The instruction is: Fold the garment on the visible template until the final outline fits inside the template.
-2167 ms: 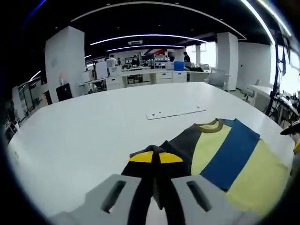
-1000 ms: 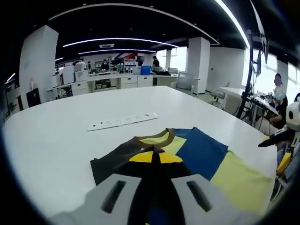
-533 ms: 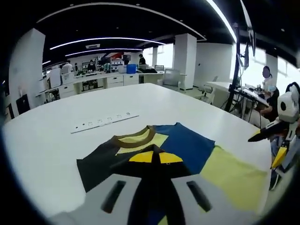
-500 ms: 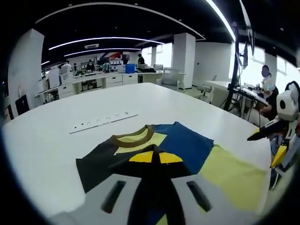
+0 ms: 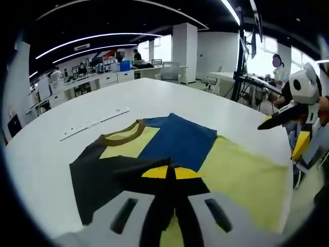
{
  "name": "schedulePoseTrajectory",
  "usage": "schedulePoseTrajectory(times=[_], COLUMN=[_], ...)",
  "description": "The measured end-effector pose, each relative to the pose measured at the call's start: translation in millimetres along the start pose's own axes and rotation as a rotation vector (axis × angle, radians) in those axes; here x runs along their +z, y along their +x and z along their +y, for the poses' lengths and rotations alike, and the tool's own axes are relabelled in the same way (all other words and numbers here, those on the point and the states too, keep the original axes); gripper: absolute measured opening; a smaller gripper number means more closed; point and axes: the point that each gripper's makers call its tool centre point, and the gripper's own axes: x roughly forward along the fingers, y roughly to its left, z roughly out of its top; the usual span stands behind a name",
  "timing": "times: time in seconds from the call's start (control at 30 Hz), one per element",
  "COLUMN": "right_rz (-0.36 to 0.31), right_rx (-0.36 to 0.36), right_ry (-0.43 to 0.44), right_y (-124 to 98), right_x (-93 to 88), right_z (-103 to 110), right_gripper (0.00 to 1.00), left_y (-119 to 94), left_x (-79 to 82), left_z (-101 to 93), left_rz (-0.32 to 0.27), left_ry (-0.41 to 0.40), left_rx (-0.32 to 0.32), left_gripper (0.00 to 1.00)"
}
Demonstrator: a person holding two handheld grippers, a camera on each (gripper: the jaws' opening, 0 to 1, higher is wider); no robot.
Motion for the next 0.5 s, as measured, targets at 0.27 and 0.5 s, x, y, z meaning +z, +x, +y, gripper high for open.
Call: schedulePoseTrajectory(times=[0.27, 0.5], right_rz=[0.004, 0.006], right_rx=[0.001, 0.017], right_ry=[-0.004, -0.023], right_y=[1, 4], right_x=[1.1, 7.1], right_z=[0, 5], right_gripper=[0.91, 0.91], left_y=[-2, -16], left_x=[-2.1, 5.6], left_z=[-5.3, 2.4], left_rz=[0.004, -0.041], left_ry=[0.023, 0.0], left_rx=[0.007, 0.045], left_gripper=[0.33, 0.72])
